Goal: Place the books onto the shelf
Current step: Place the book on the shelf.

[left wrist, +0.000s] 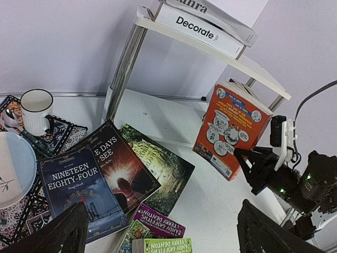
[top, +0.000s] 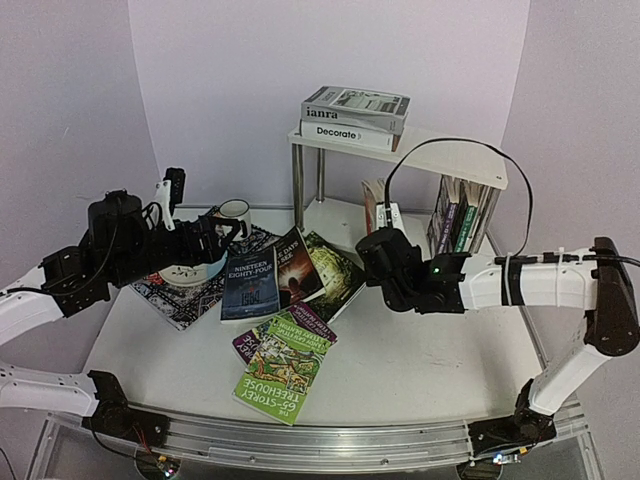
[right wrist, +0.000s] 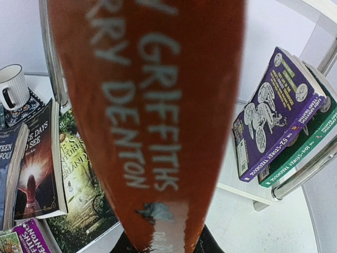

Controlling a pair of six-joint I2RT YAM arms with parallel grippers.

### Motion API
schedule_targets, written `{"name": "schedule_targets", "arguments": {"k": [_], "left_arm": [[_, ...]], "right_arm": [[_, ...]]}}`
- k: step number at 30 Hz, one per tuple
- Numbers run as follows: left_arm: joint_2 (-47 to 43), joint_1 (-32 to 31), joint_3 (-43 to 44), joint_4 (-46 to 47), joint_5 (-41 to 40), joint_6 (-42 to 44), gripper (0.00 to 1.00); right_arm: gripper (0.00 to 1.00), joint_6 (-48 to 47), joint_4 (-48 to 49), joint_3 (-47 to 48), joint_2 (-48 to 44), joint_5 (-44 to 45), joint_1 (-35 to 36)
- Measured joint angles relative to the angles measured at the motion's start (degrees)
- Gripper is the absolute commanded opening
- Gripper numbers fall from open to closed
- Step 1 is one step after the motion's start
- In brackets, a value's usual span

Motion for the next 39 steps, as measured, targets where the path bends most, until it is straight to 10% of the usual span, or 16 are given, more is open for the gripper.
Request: {"name": "schedule_targets", "arguments": {"k": [24, 39], "left_arm": [[-1.51, 0.0, -0.43, -1.39, -1.42, 1.64, 1.0], [-0.82, 0.0, -0.43, -1.82, -2.86, 3.12, 1.0]], "right_arm": [[0.0, -11.79, 37.06, -8.68, 11.78, -4.47, -11.24], [0.0, -14.36, 43.81, -8.7, 14.87, -5.21, -17.72]]}}
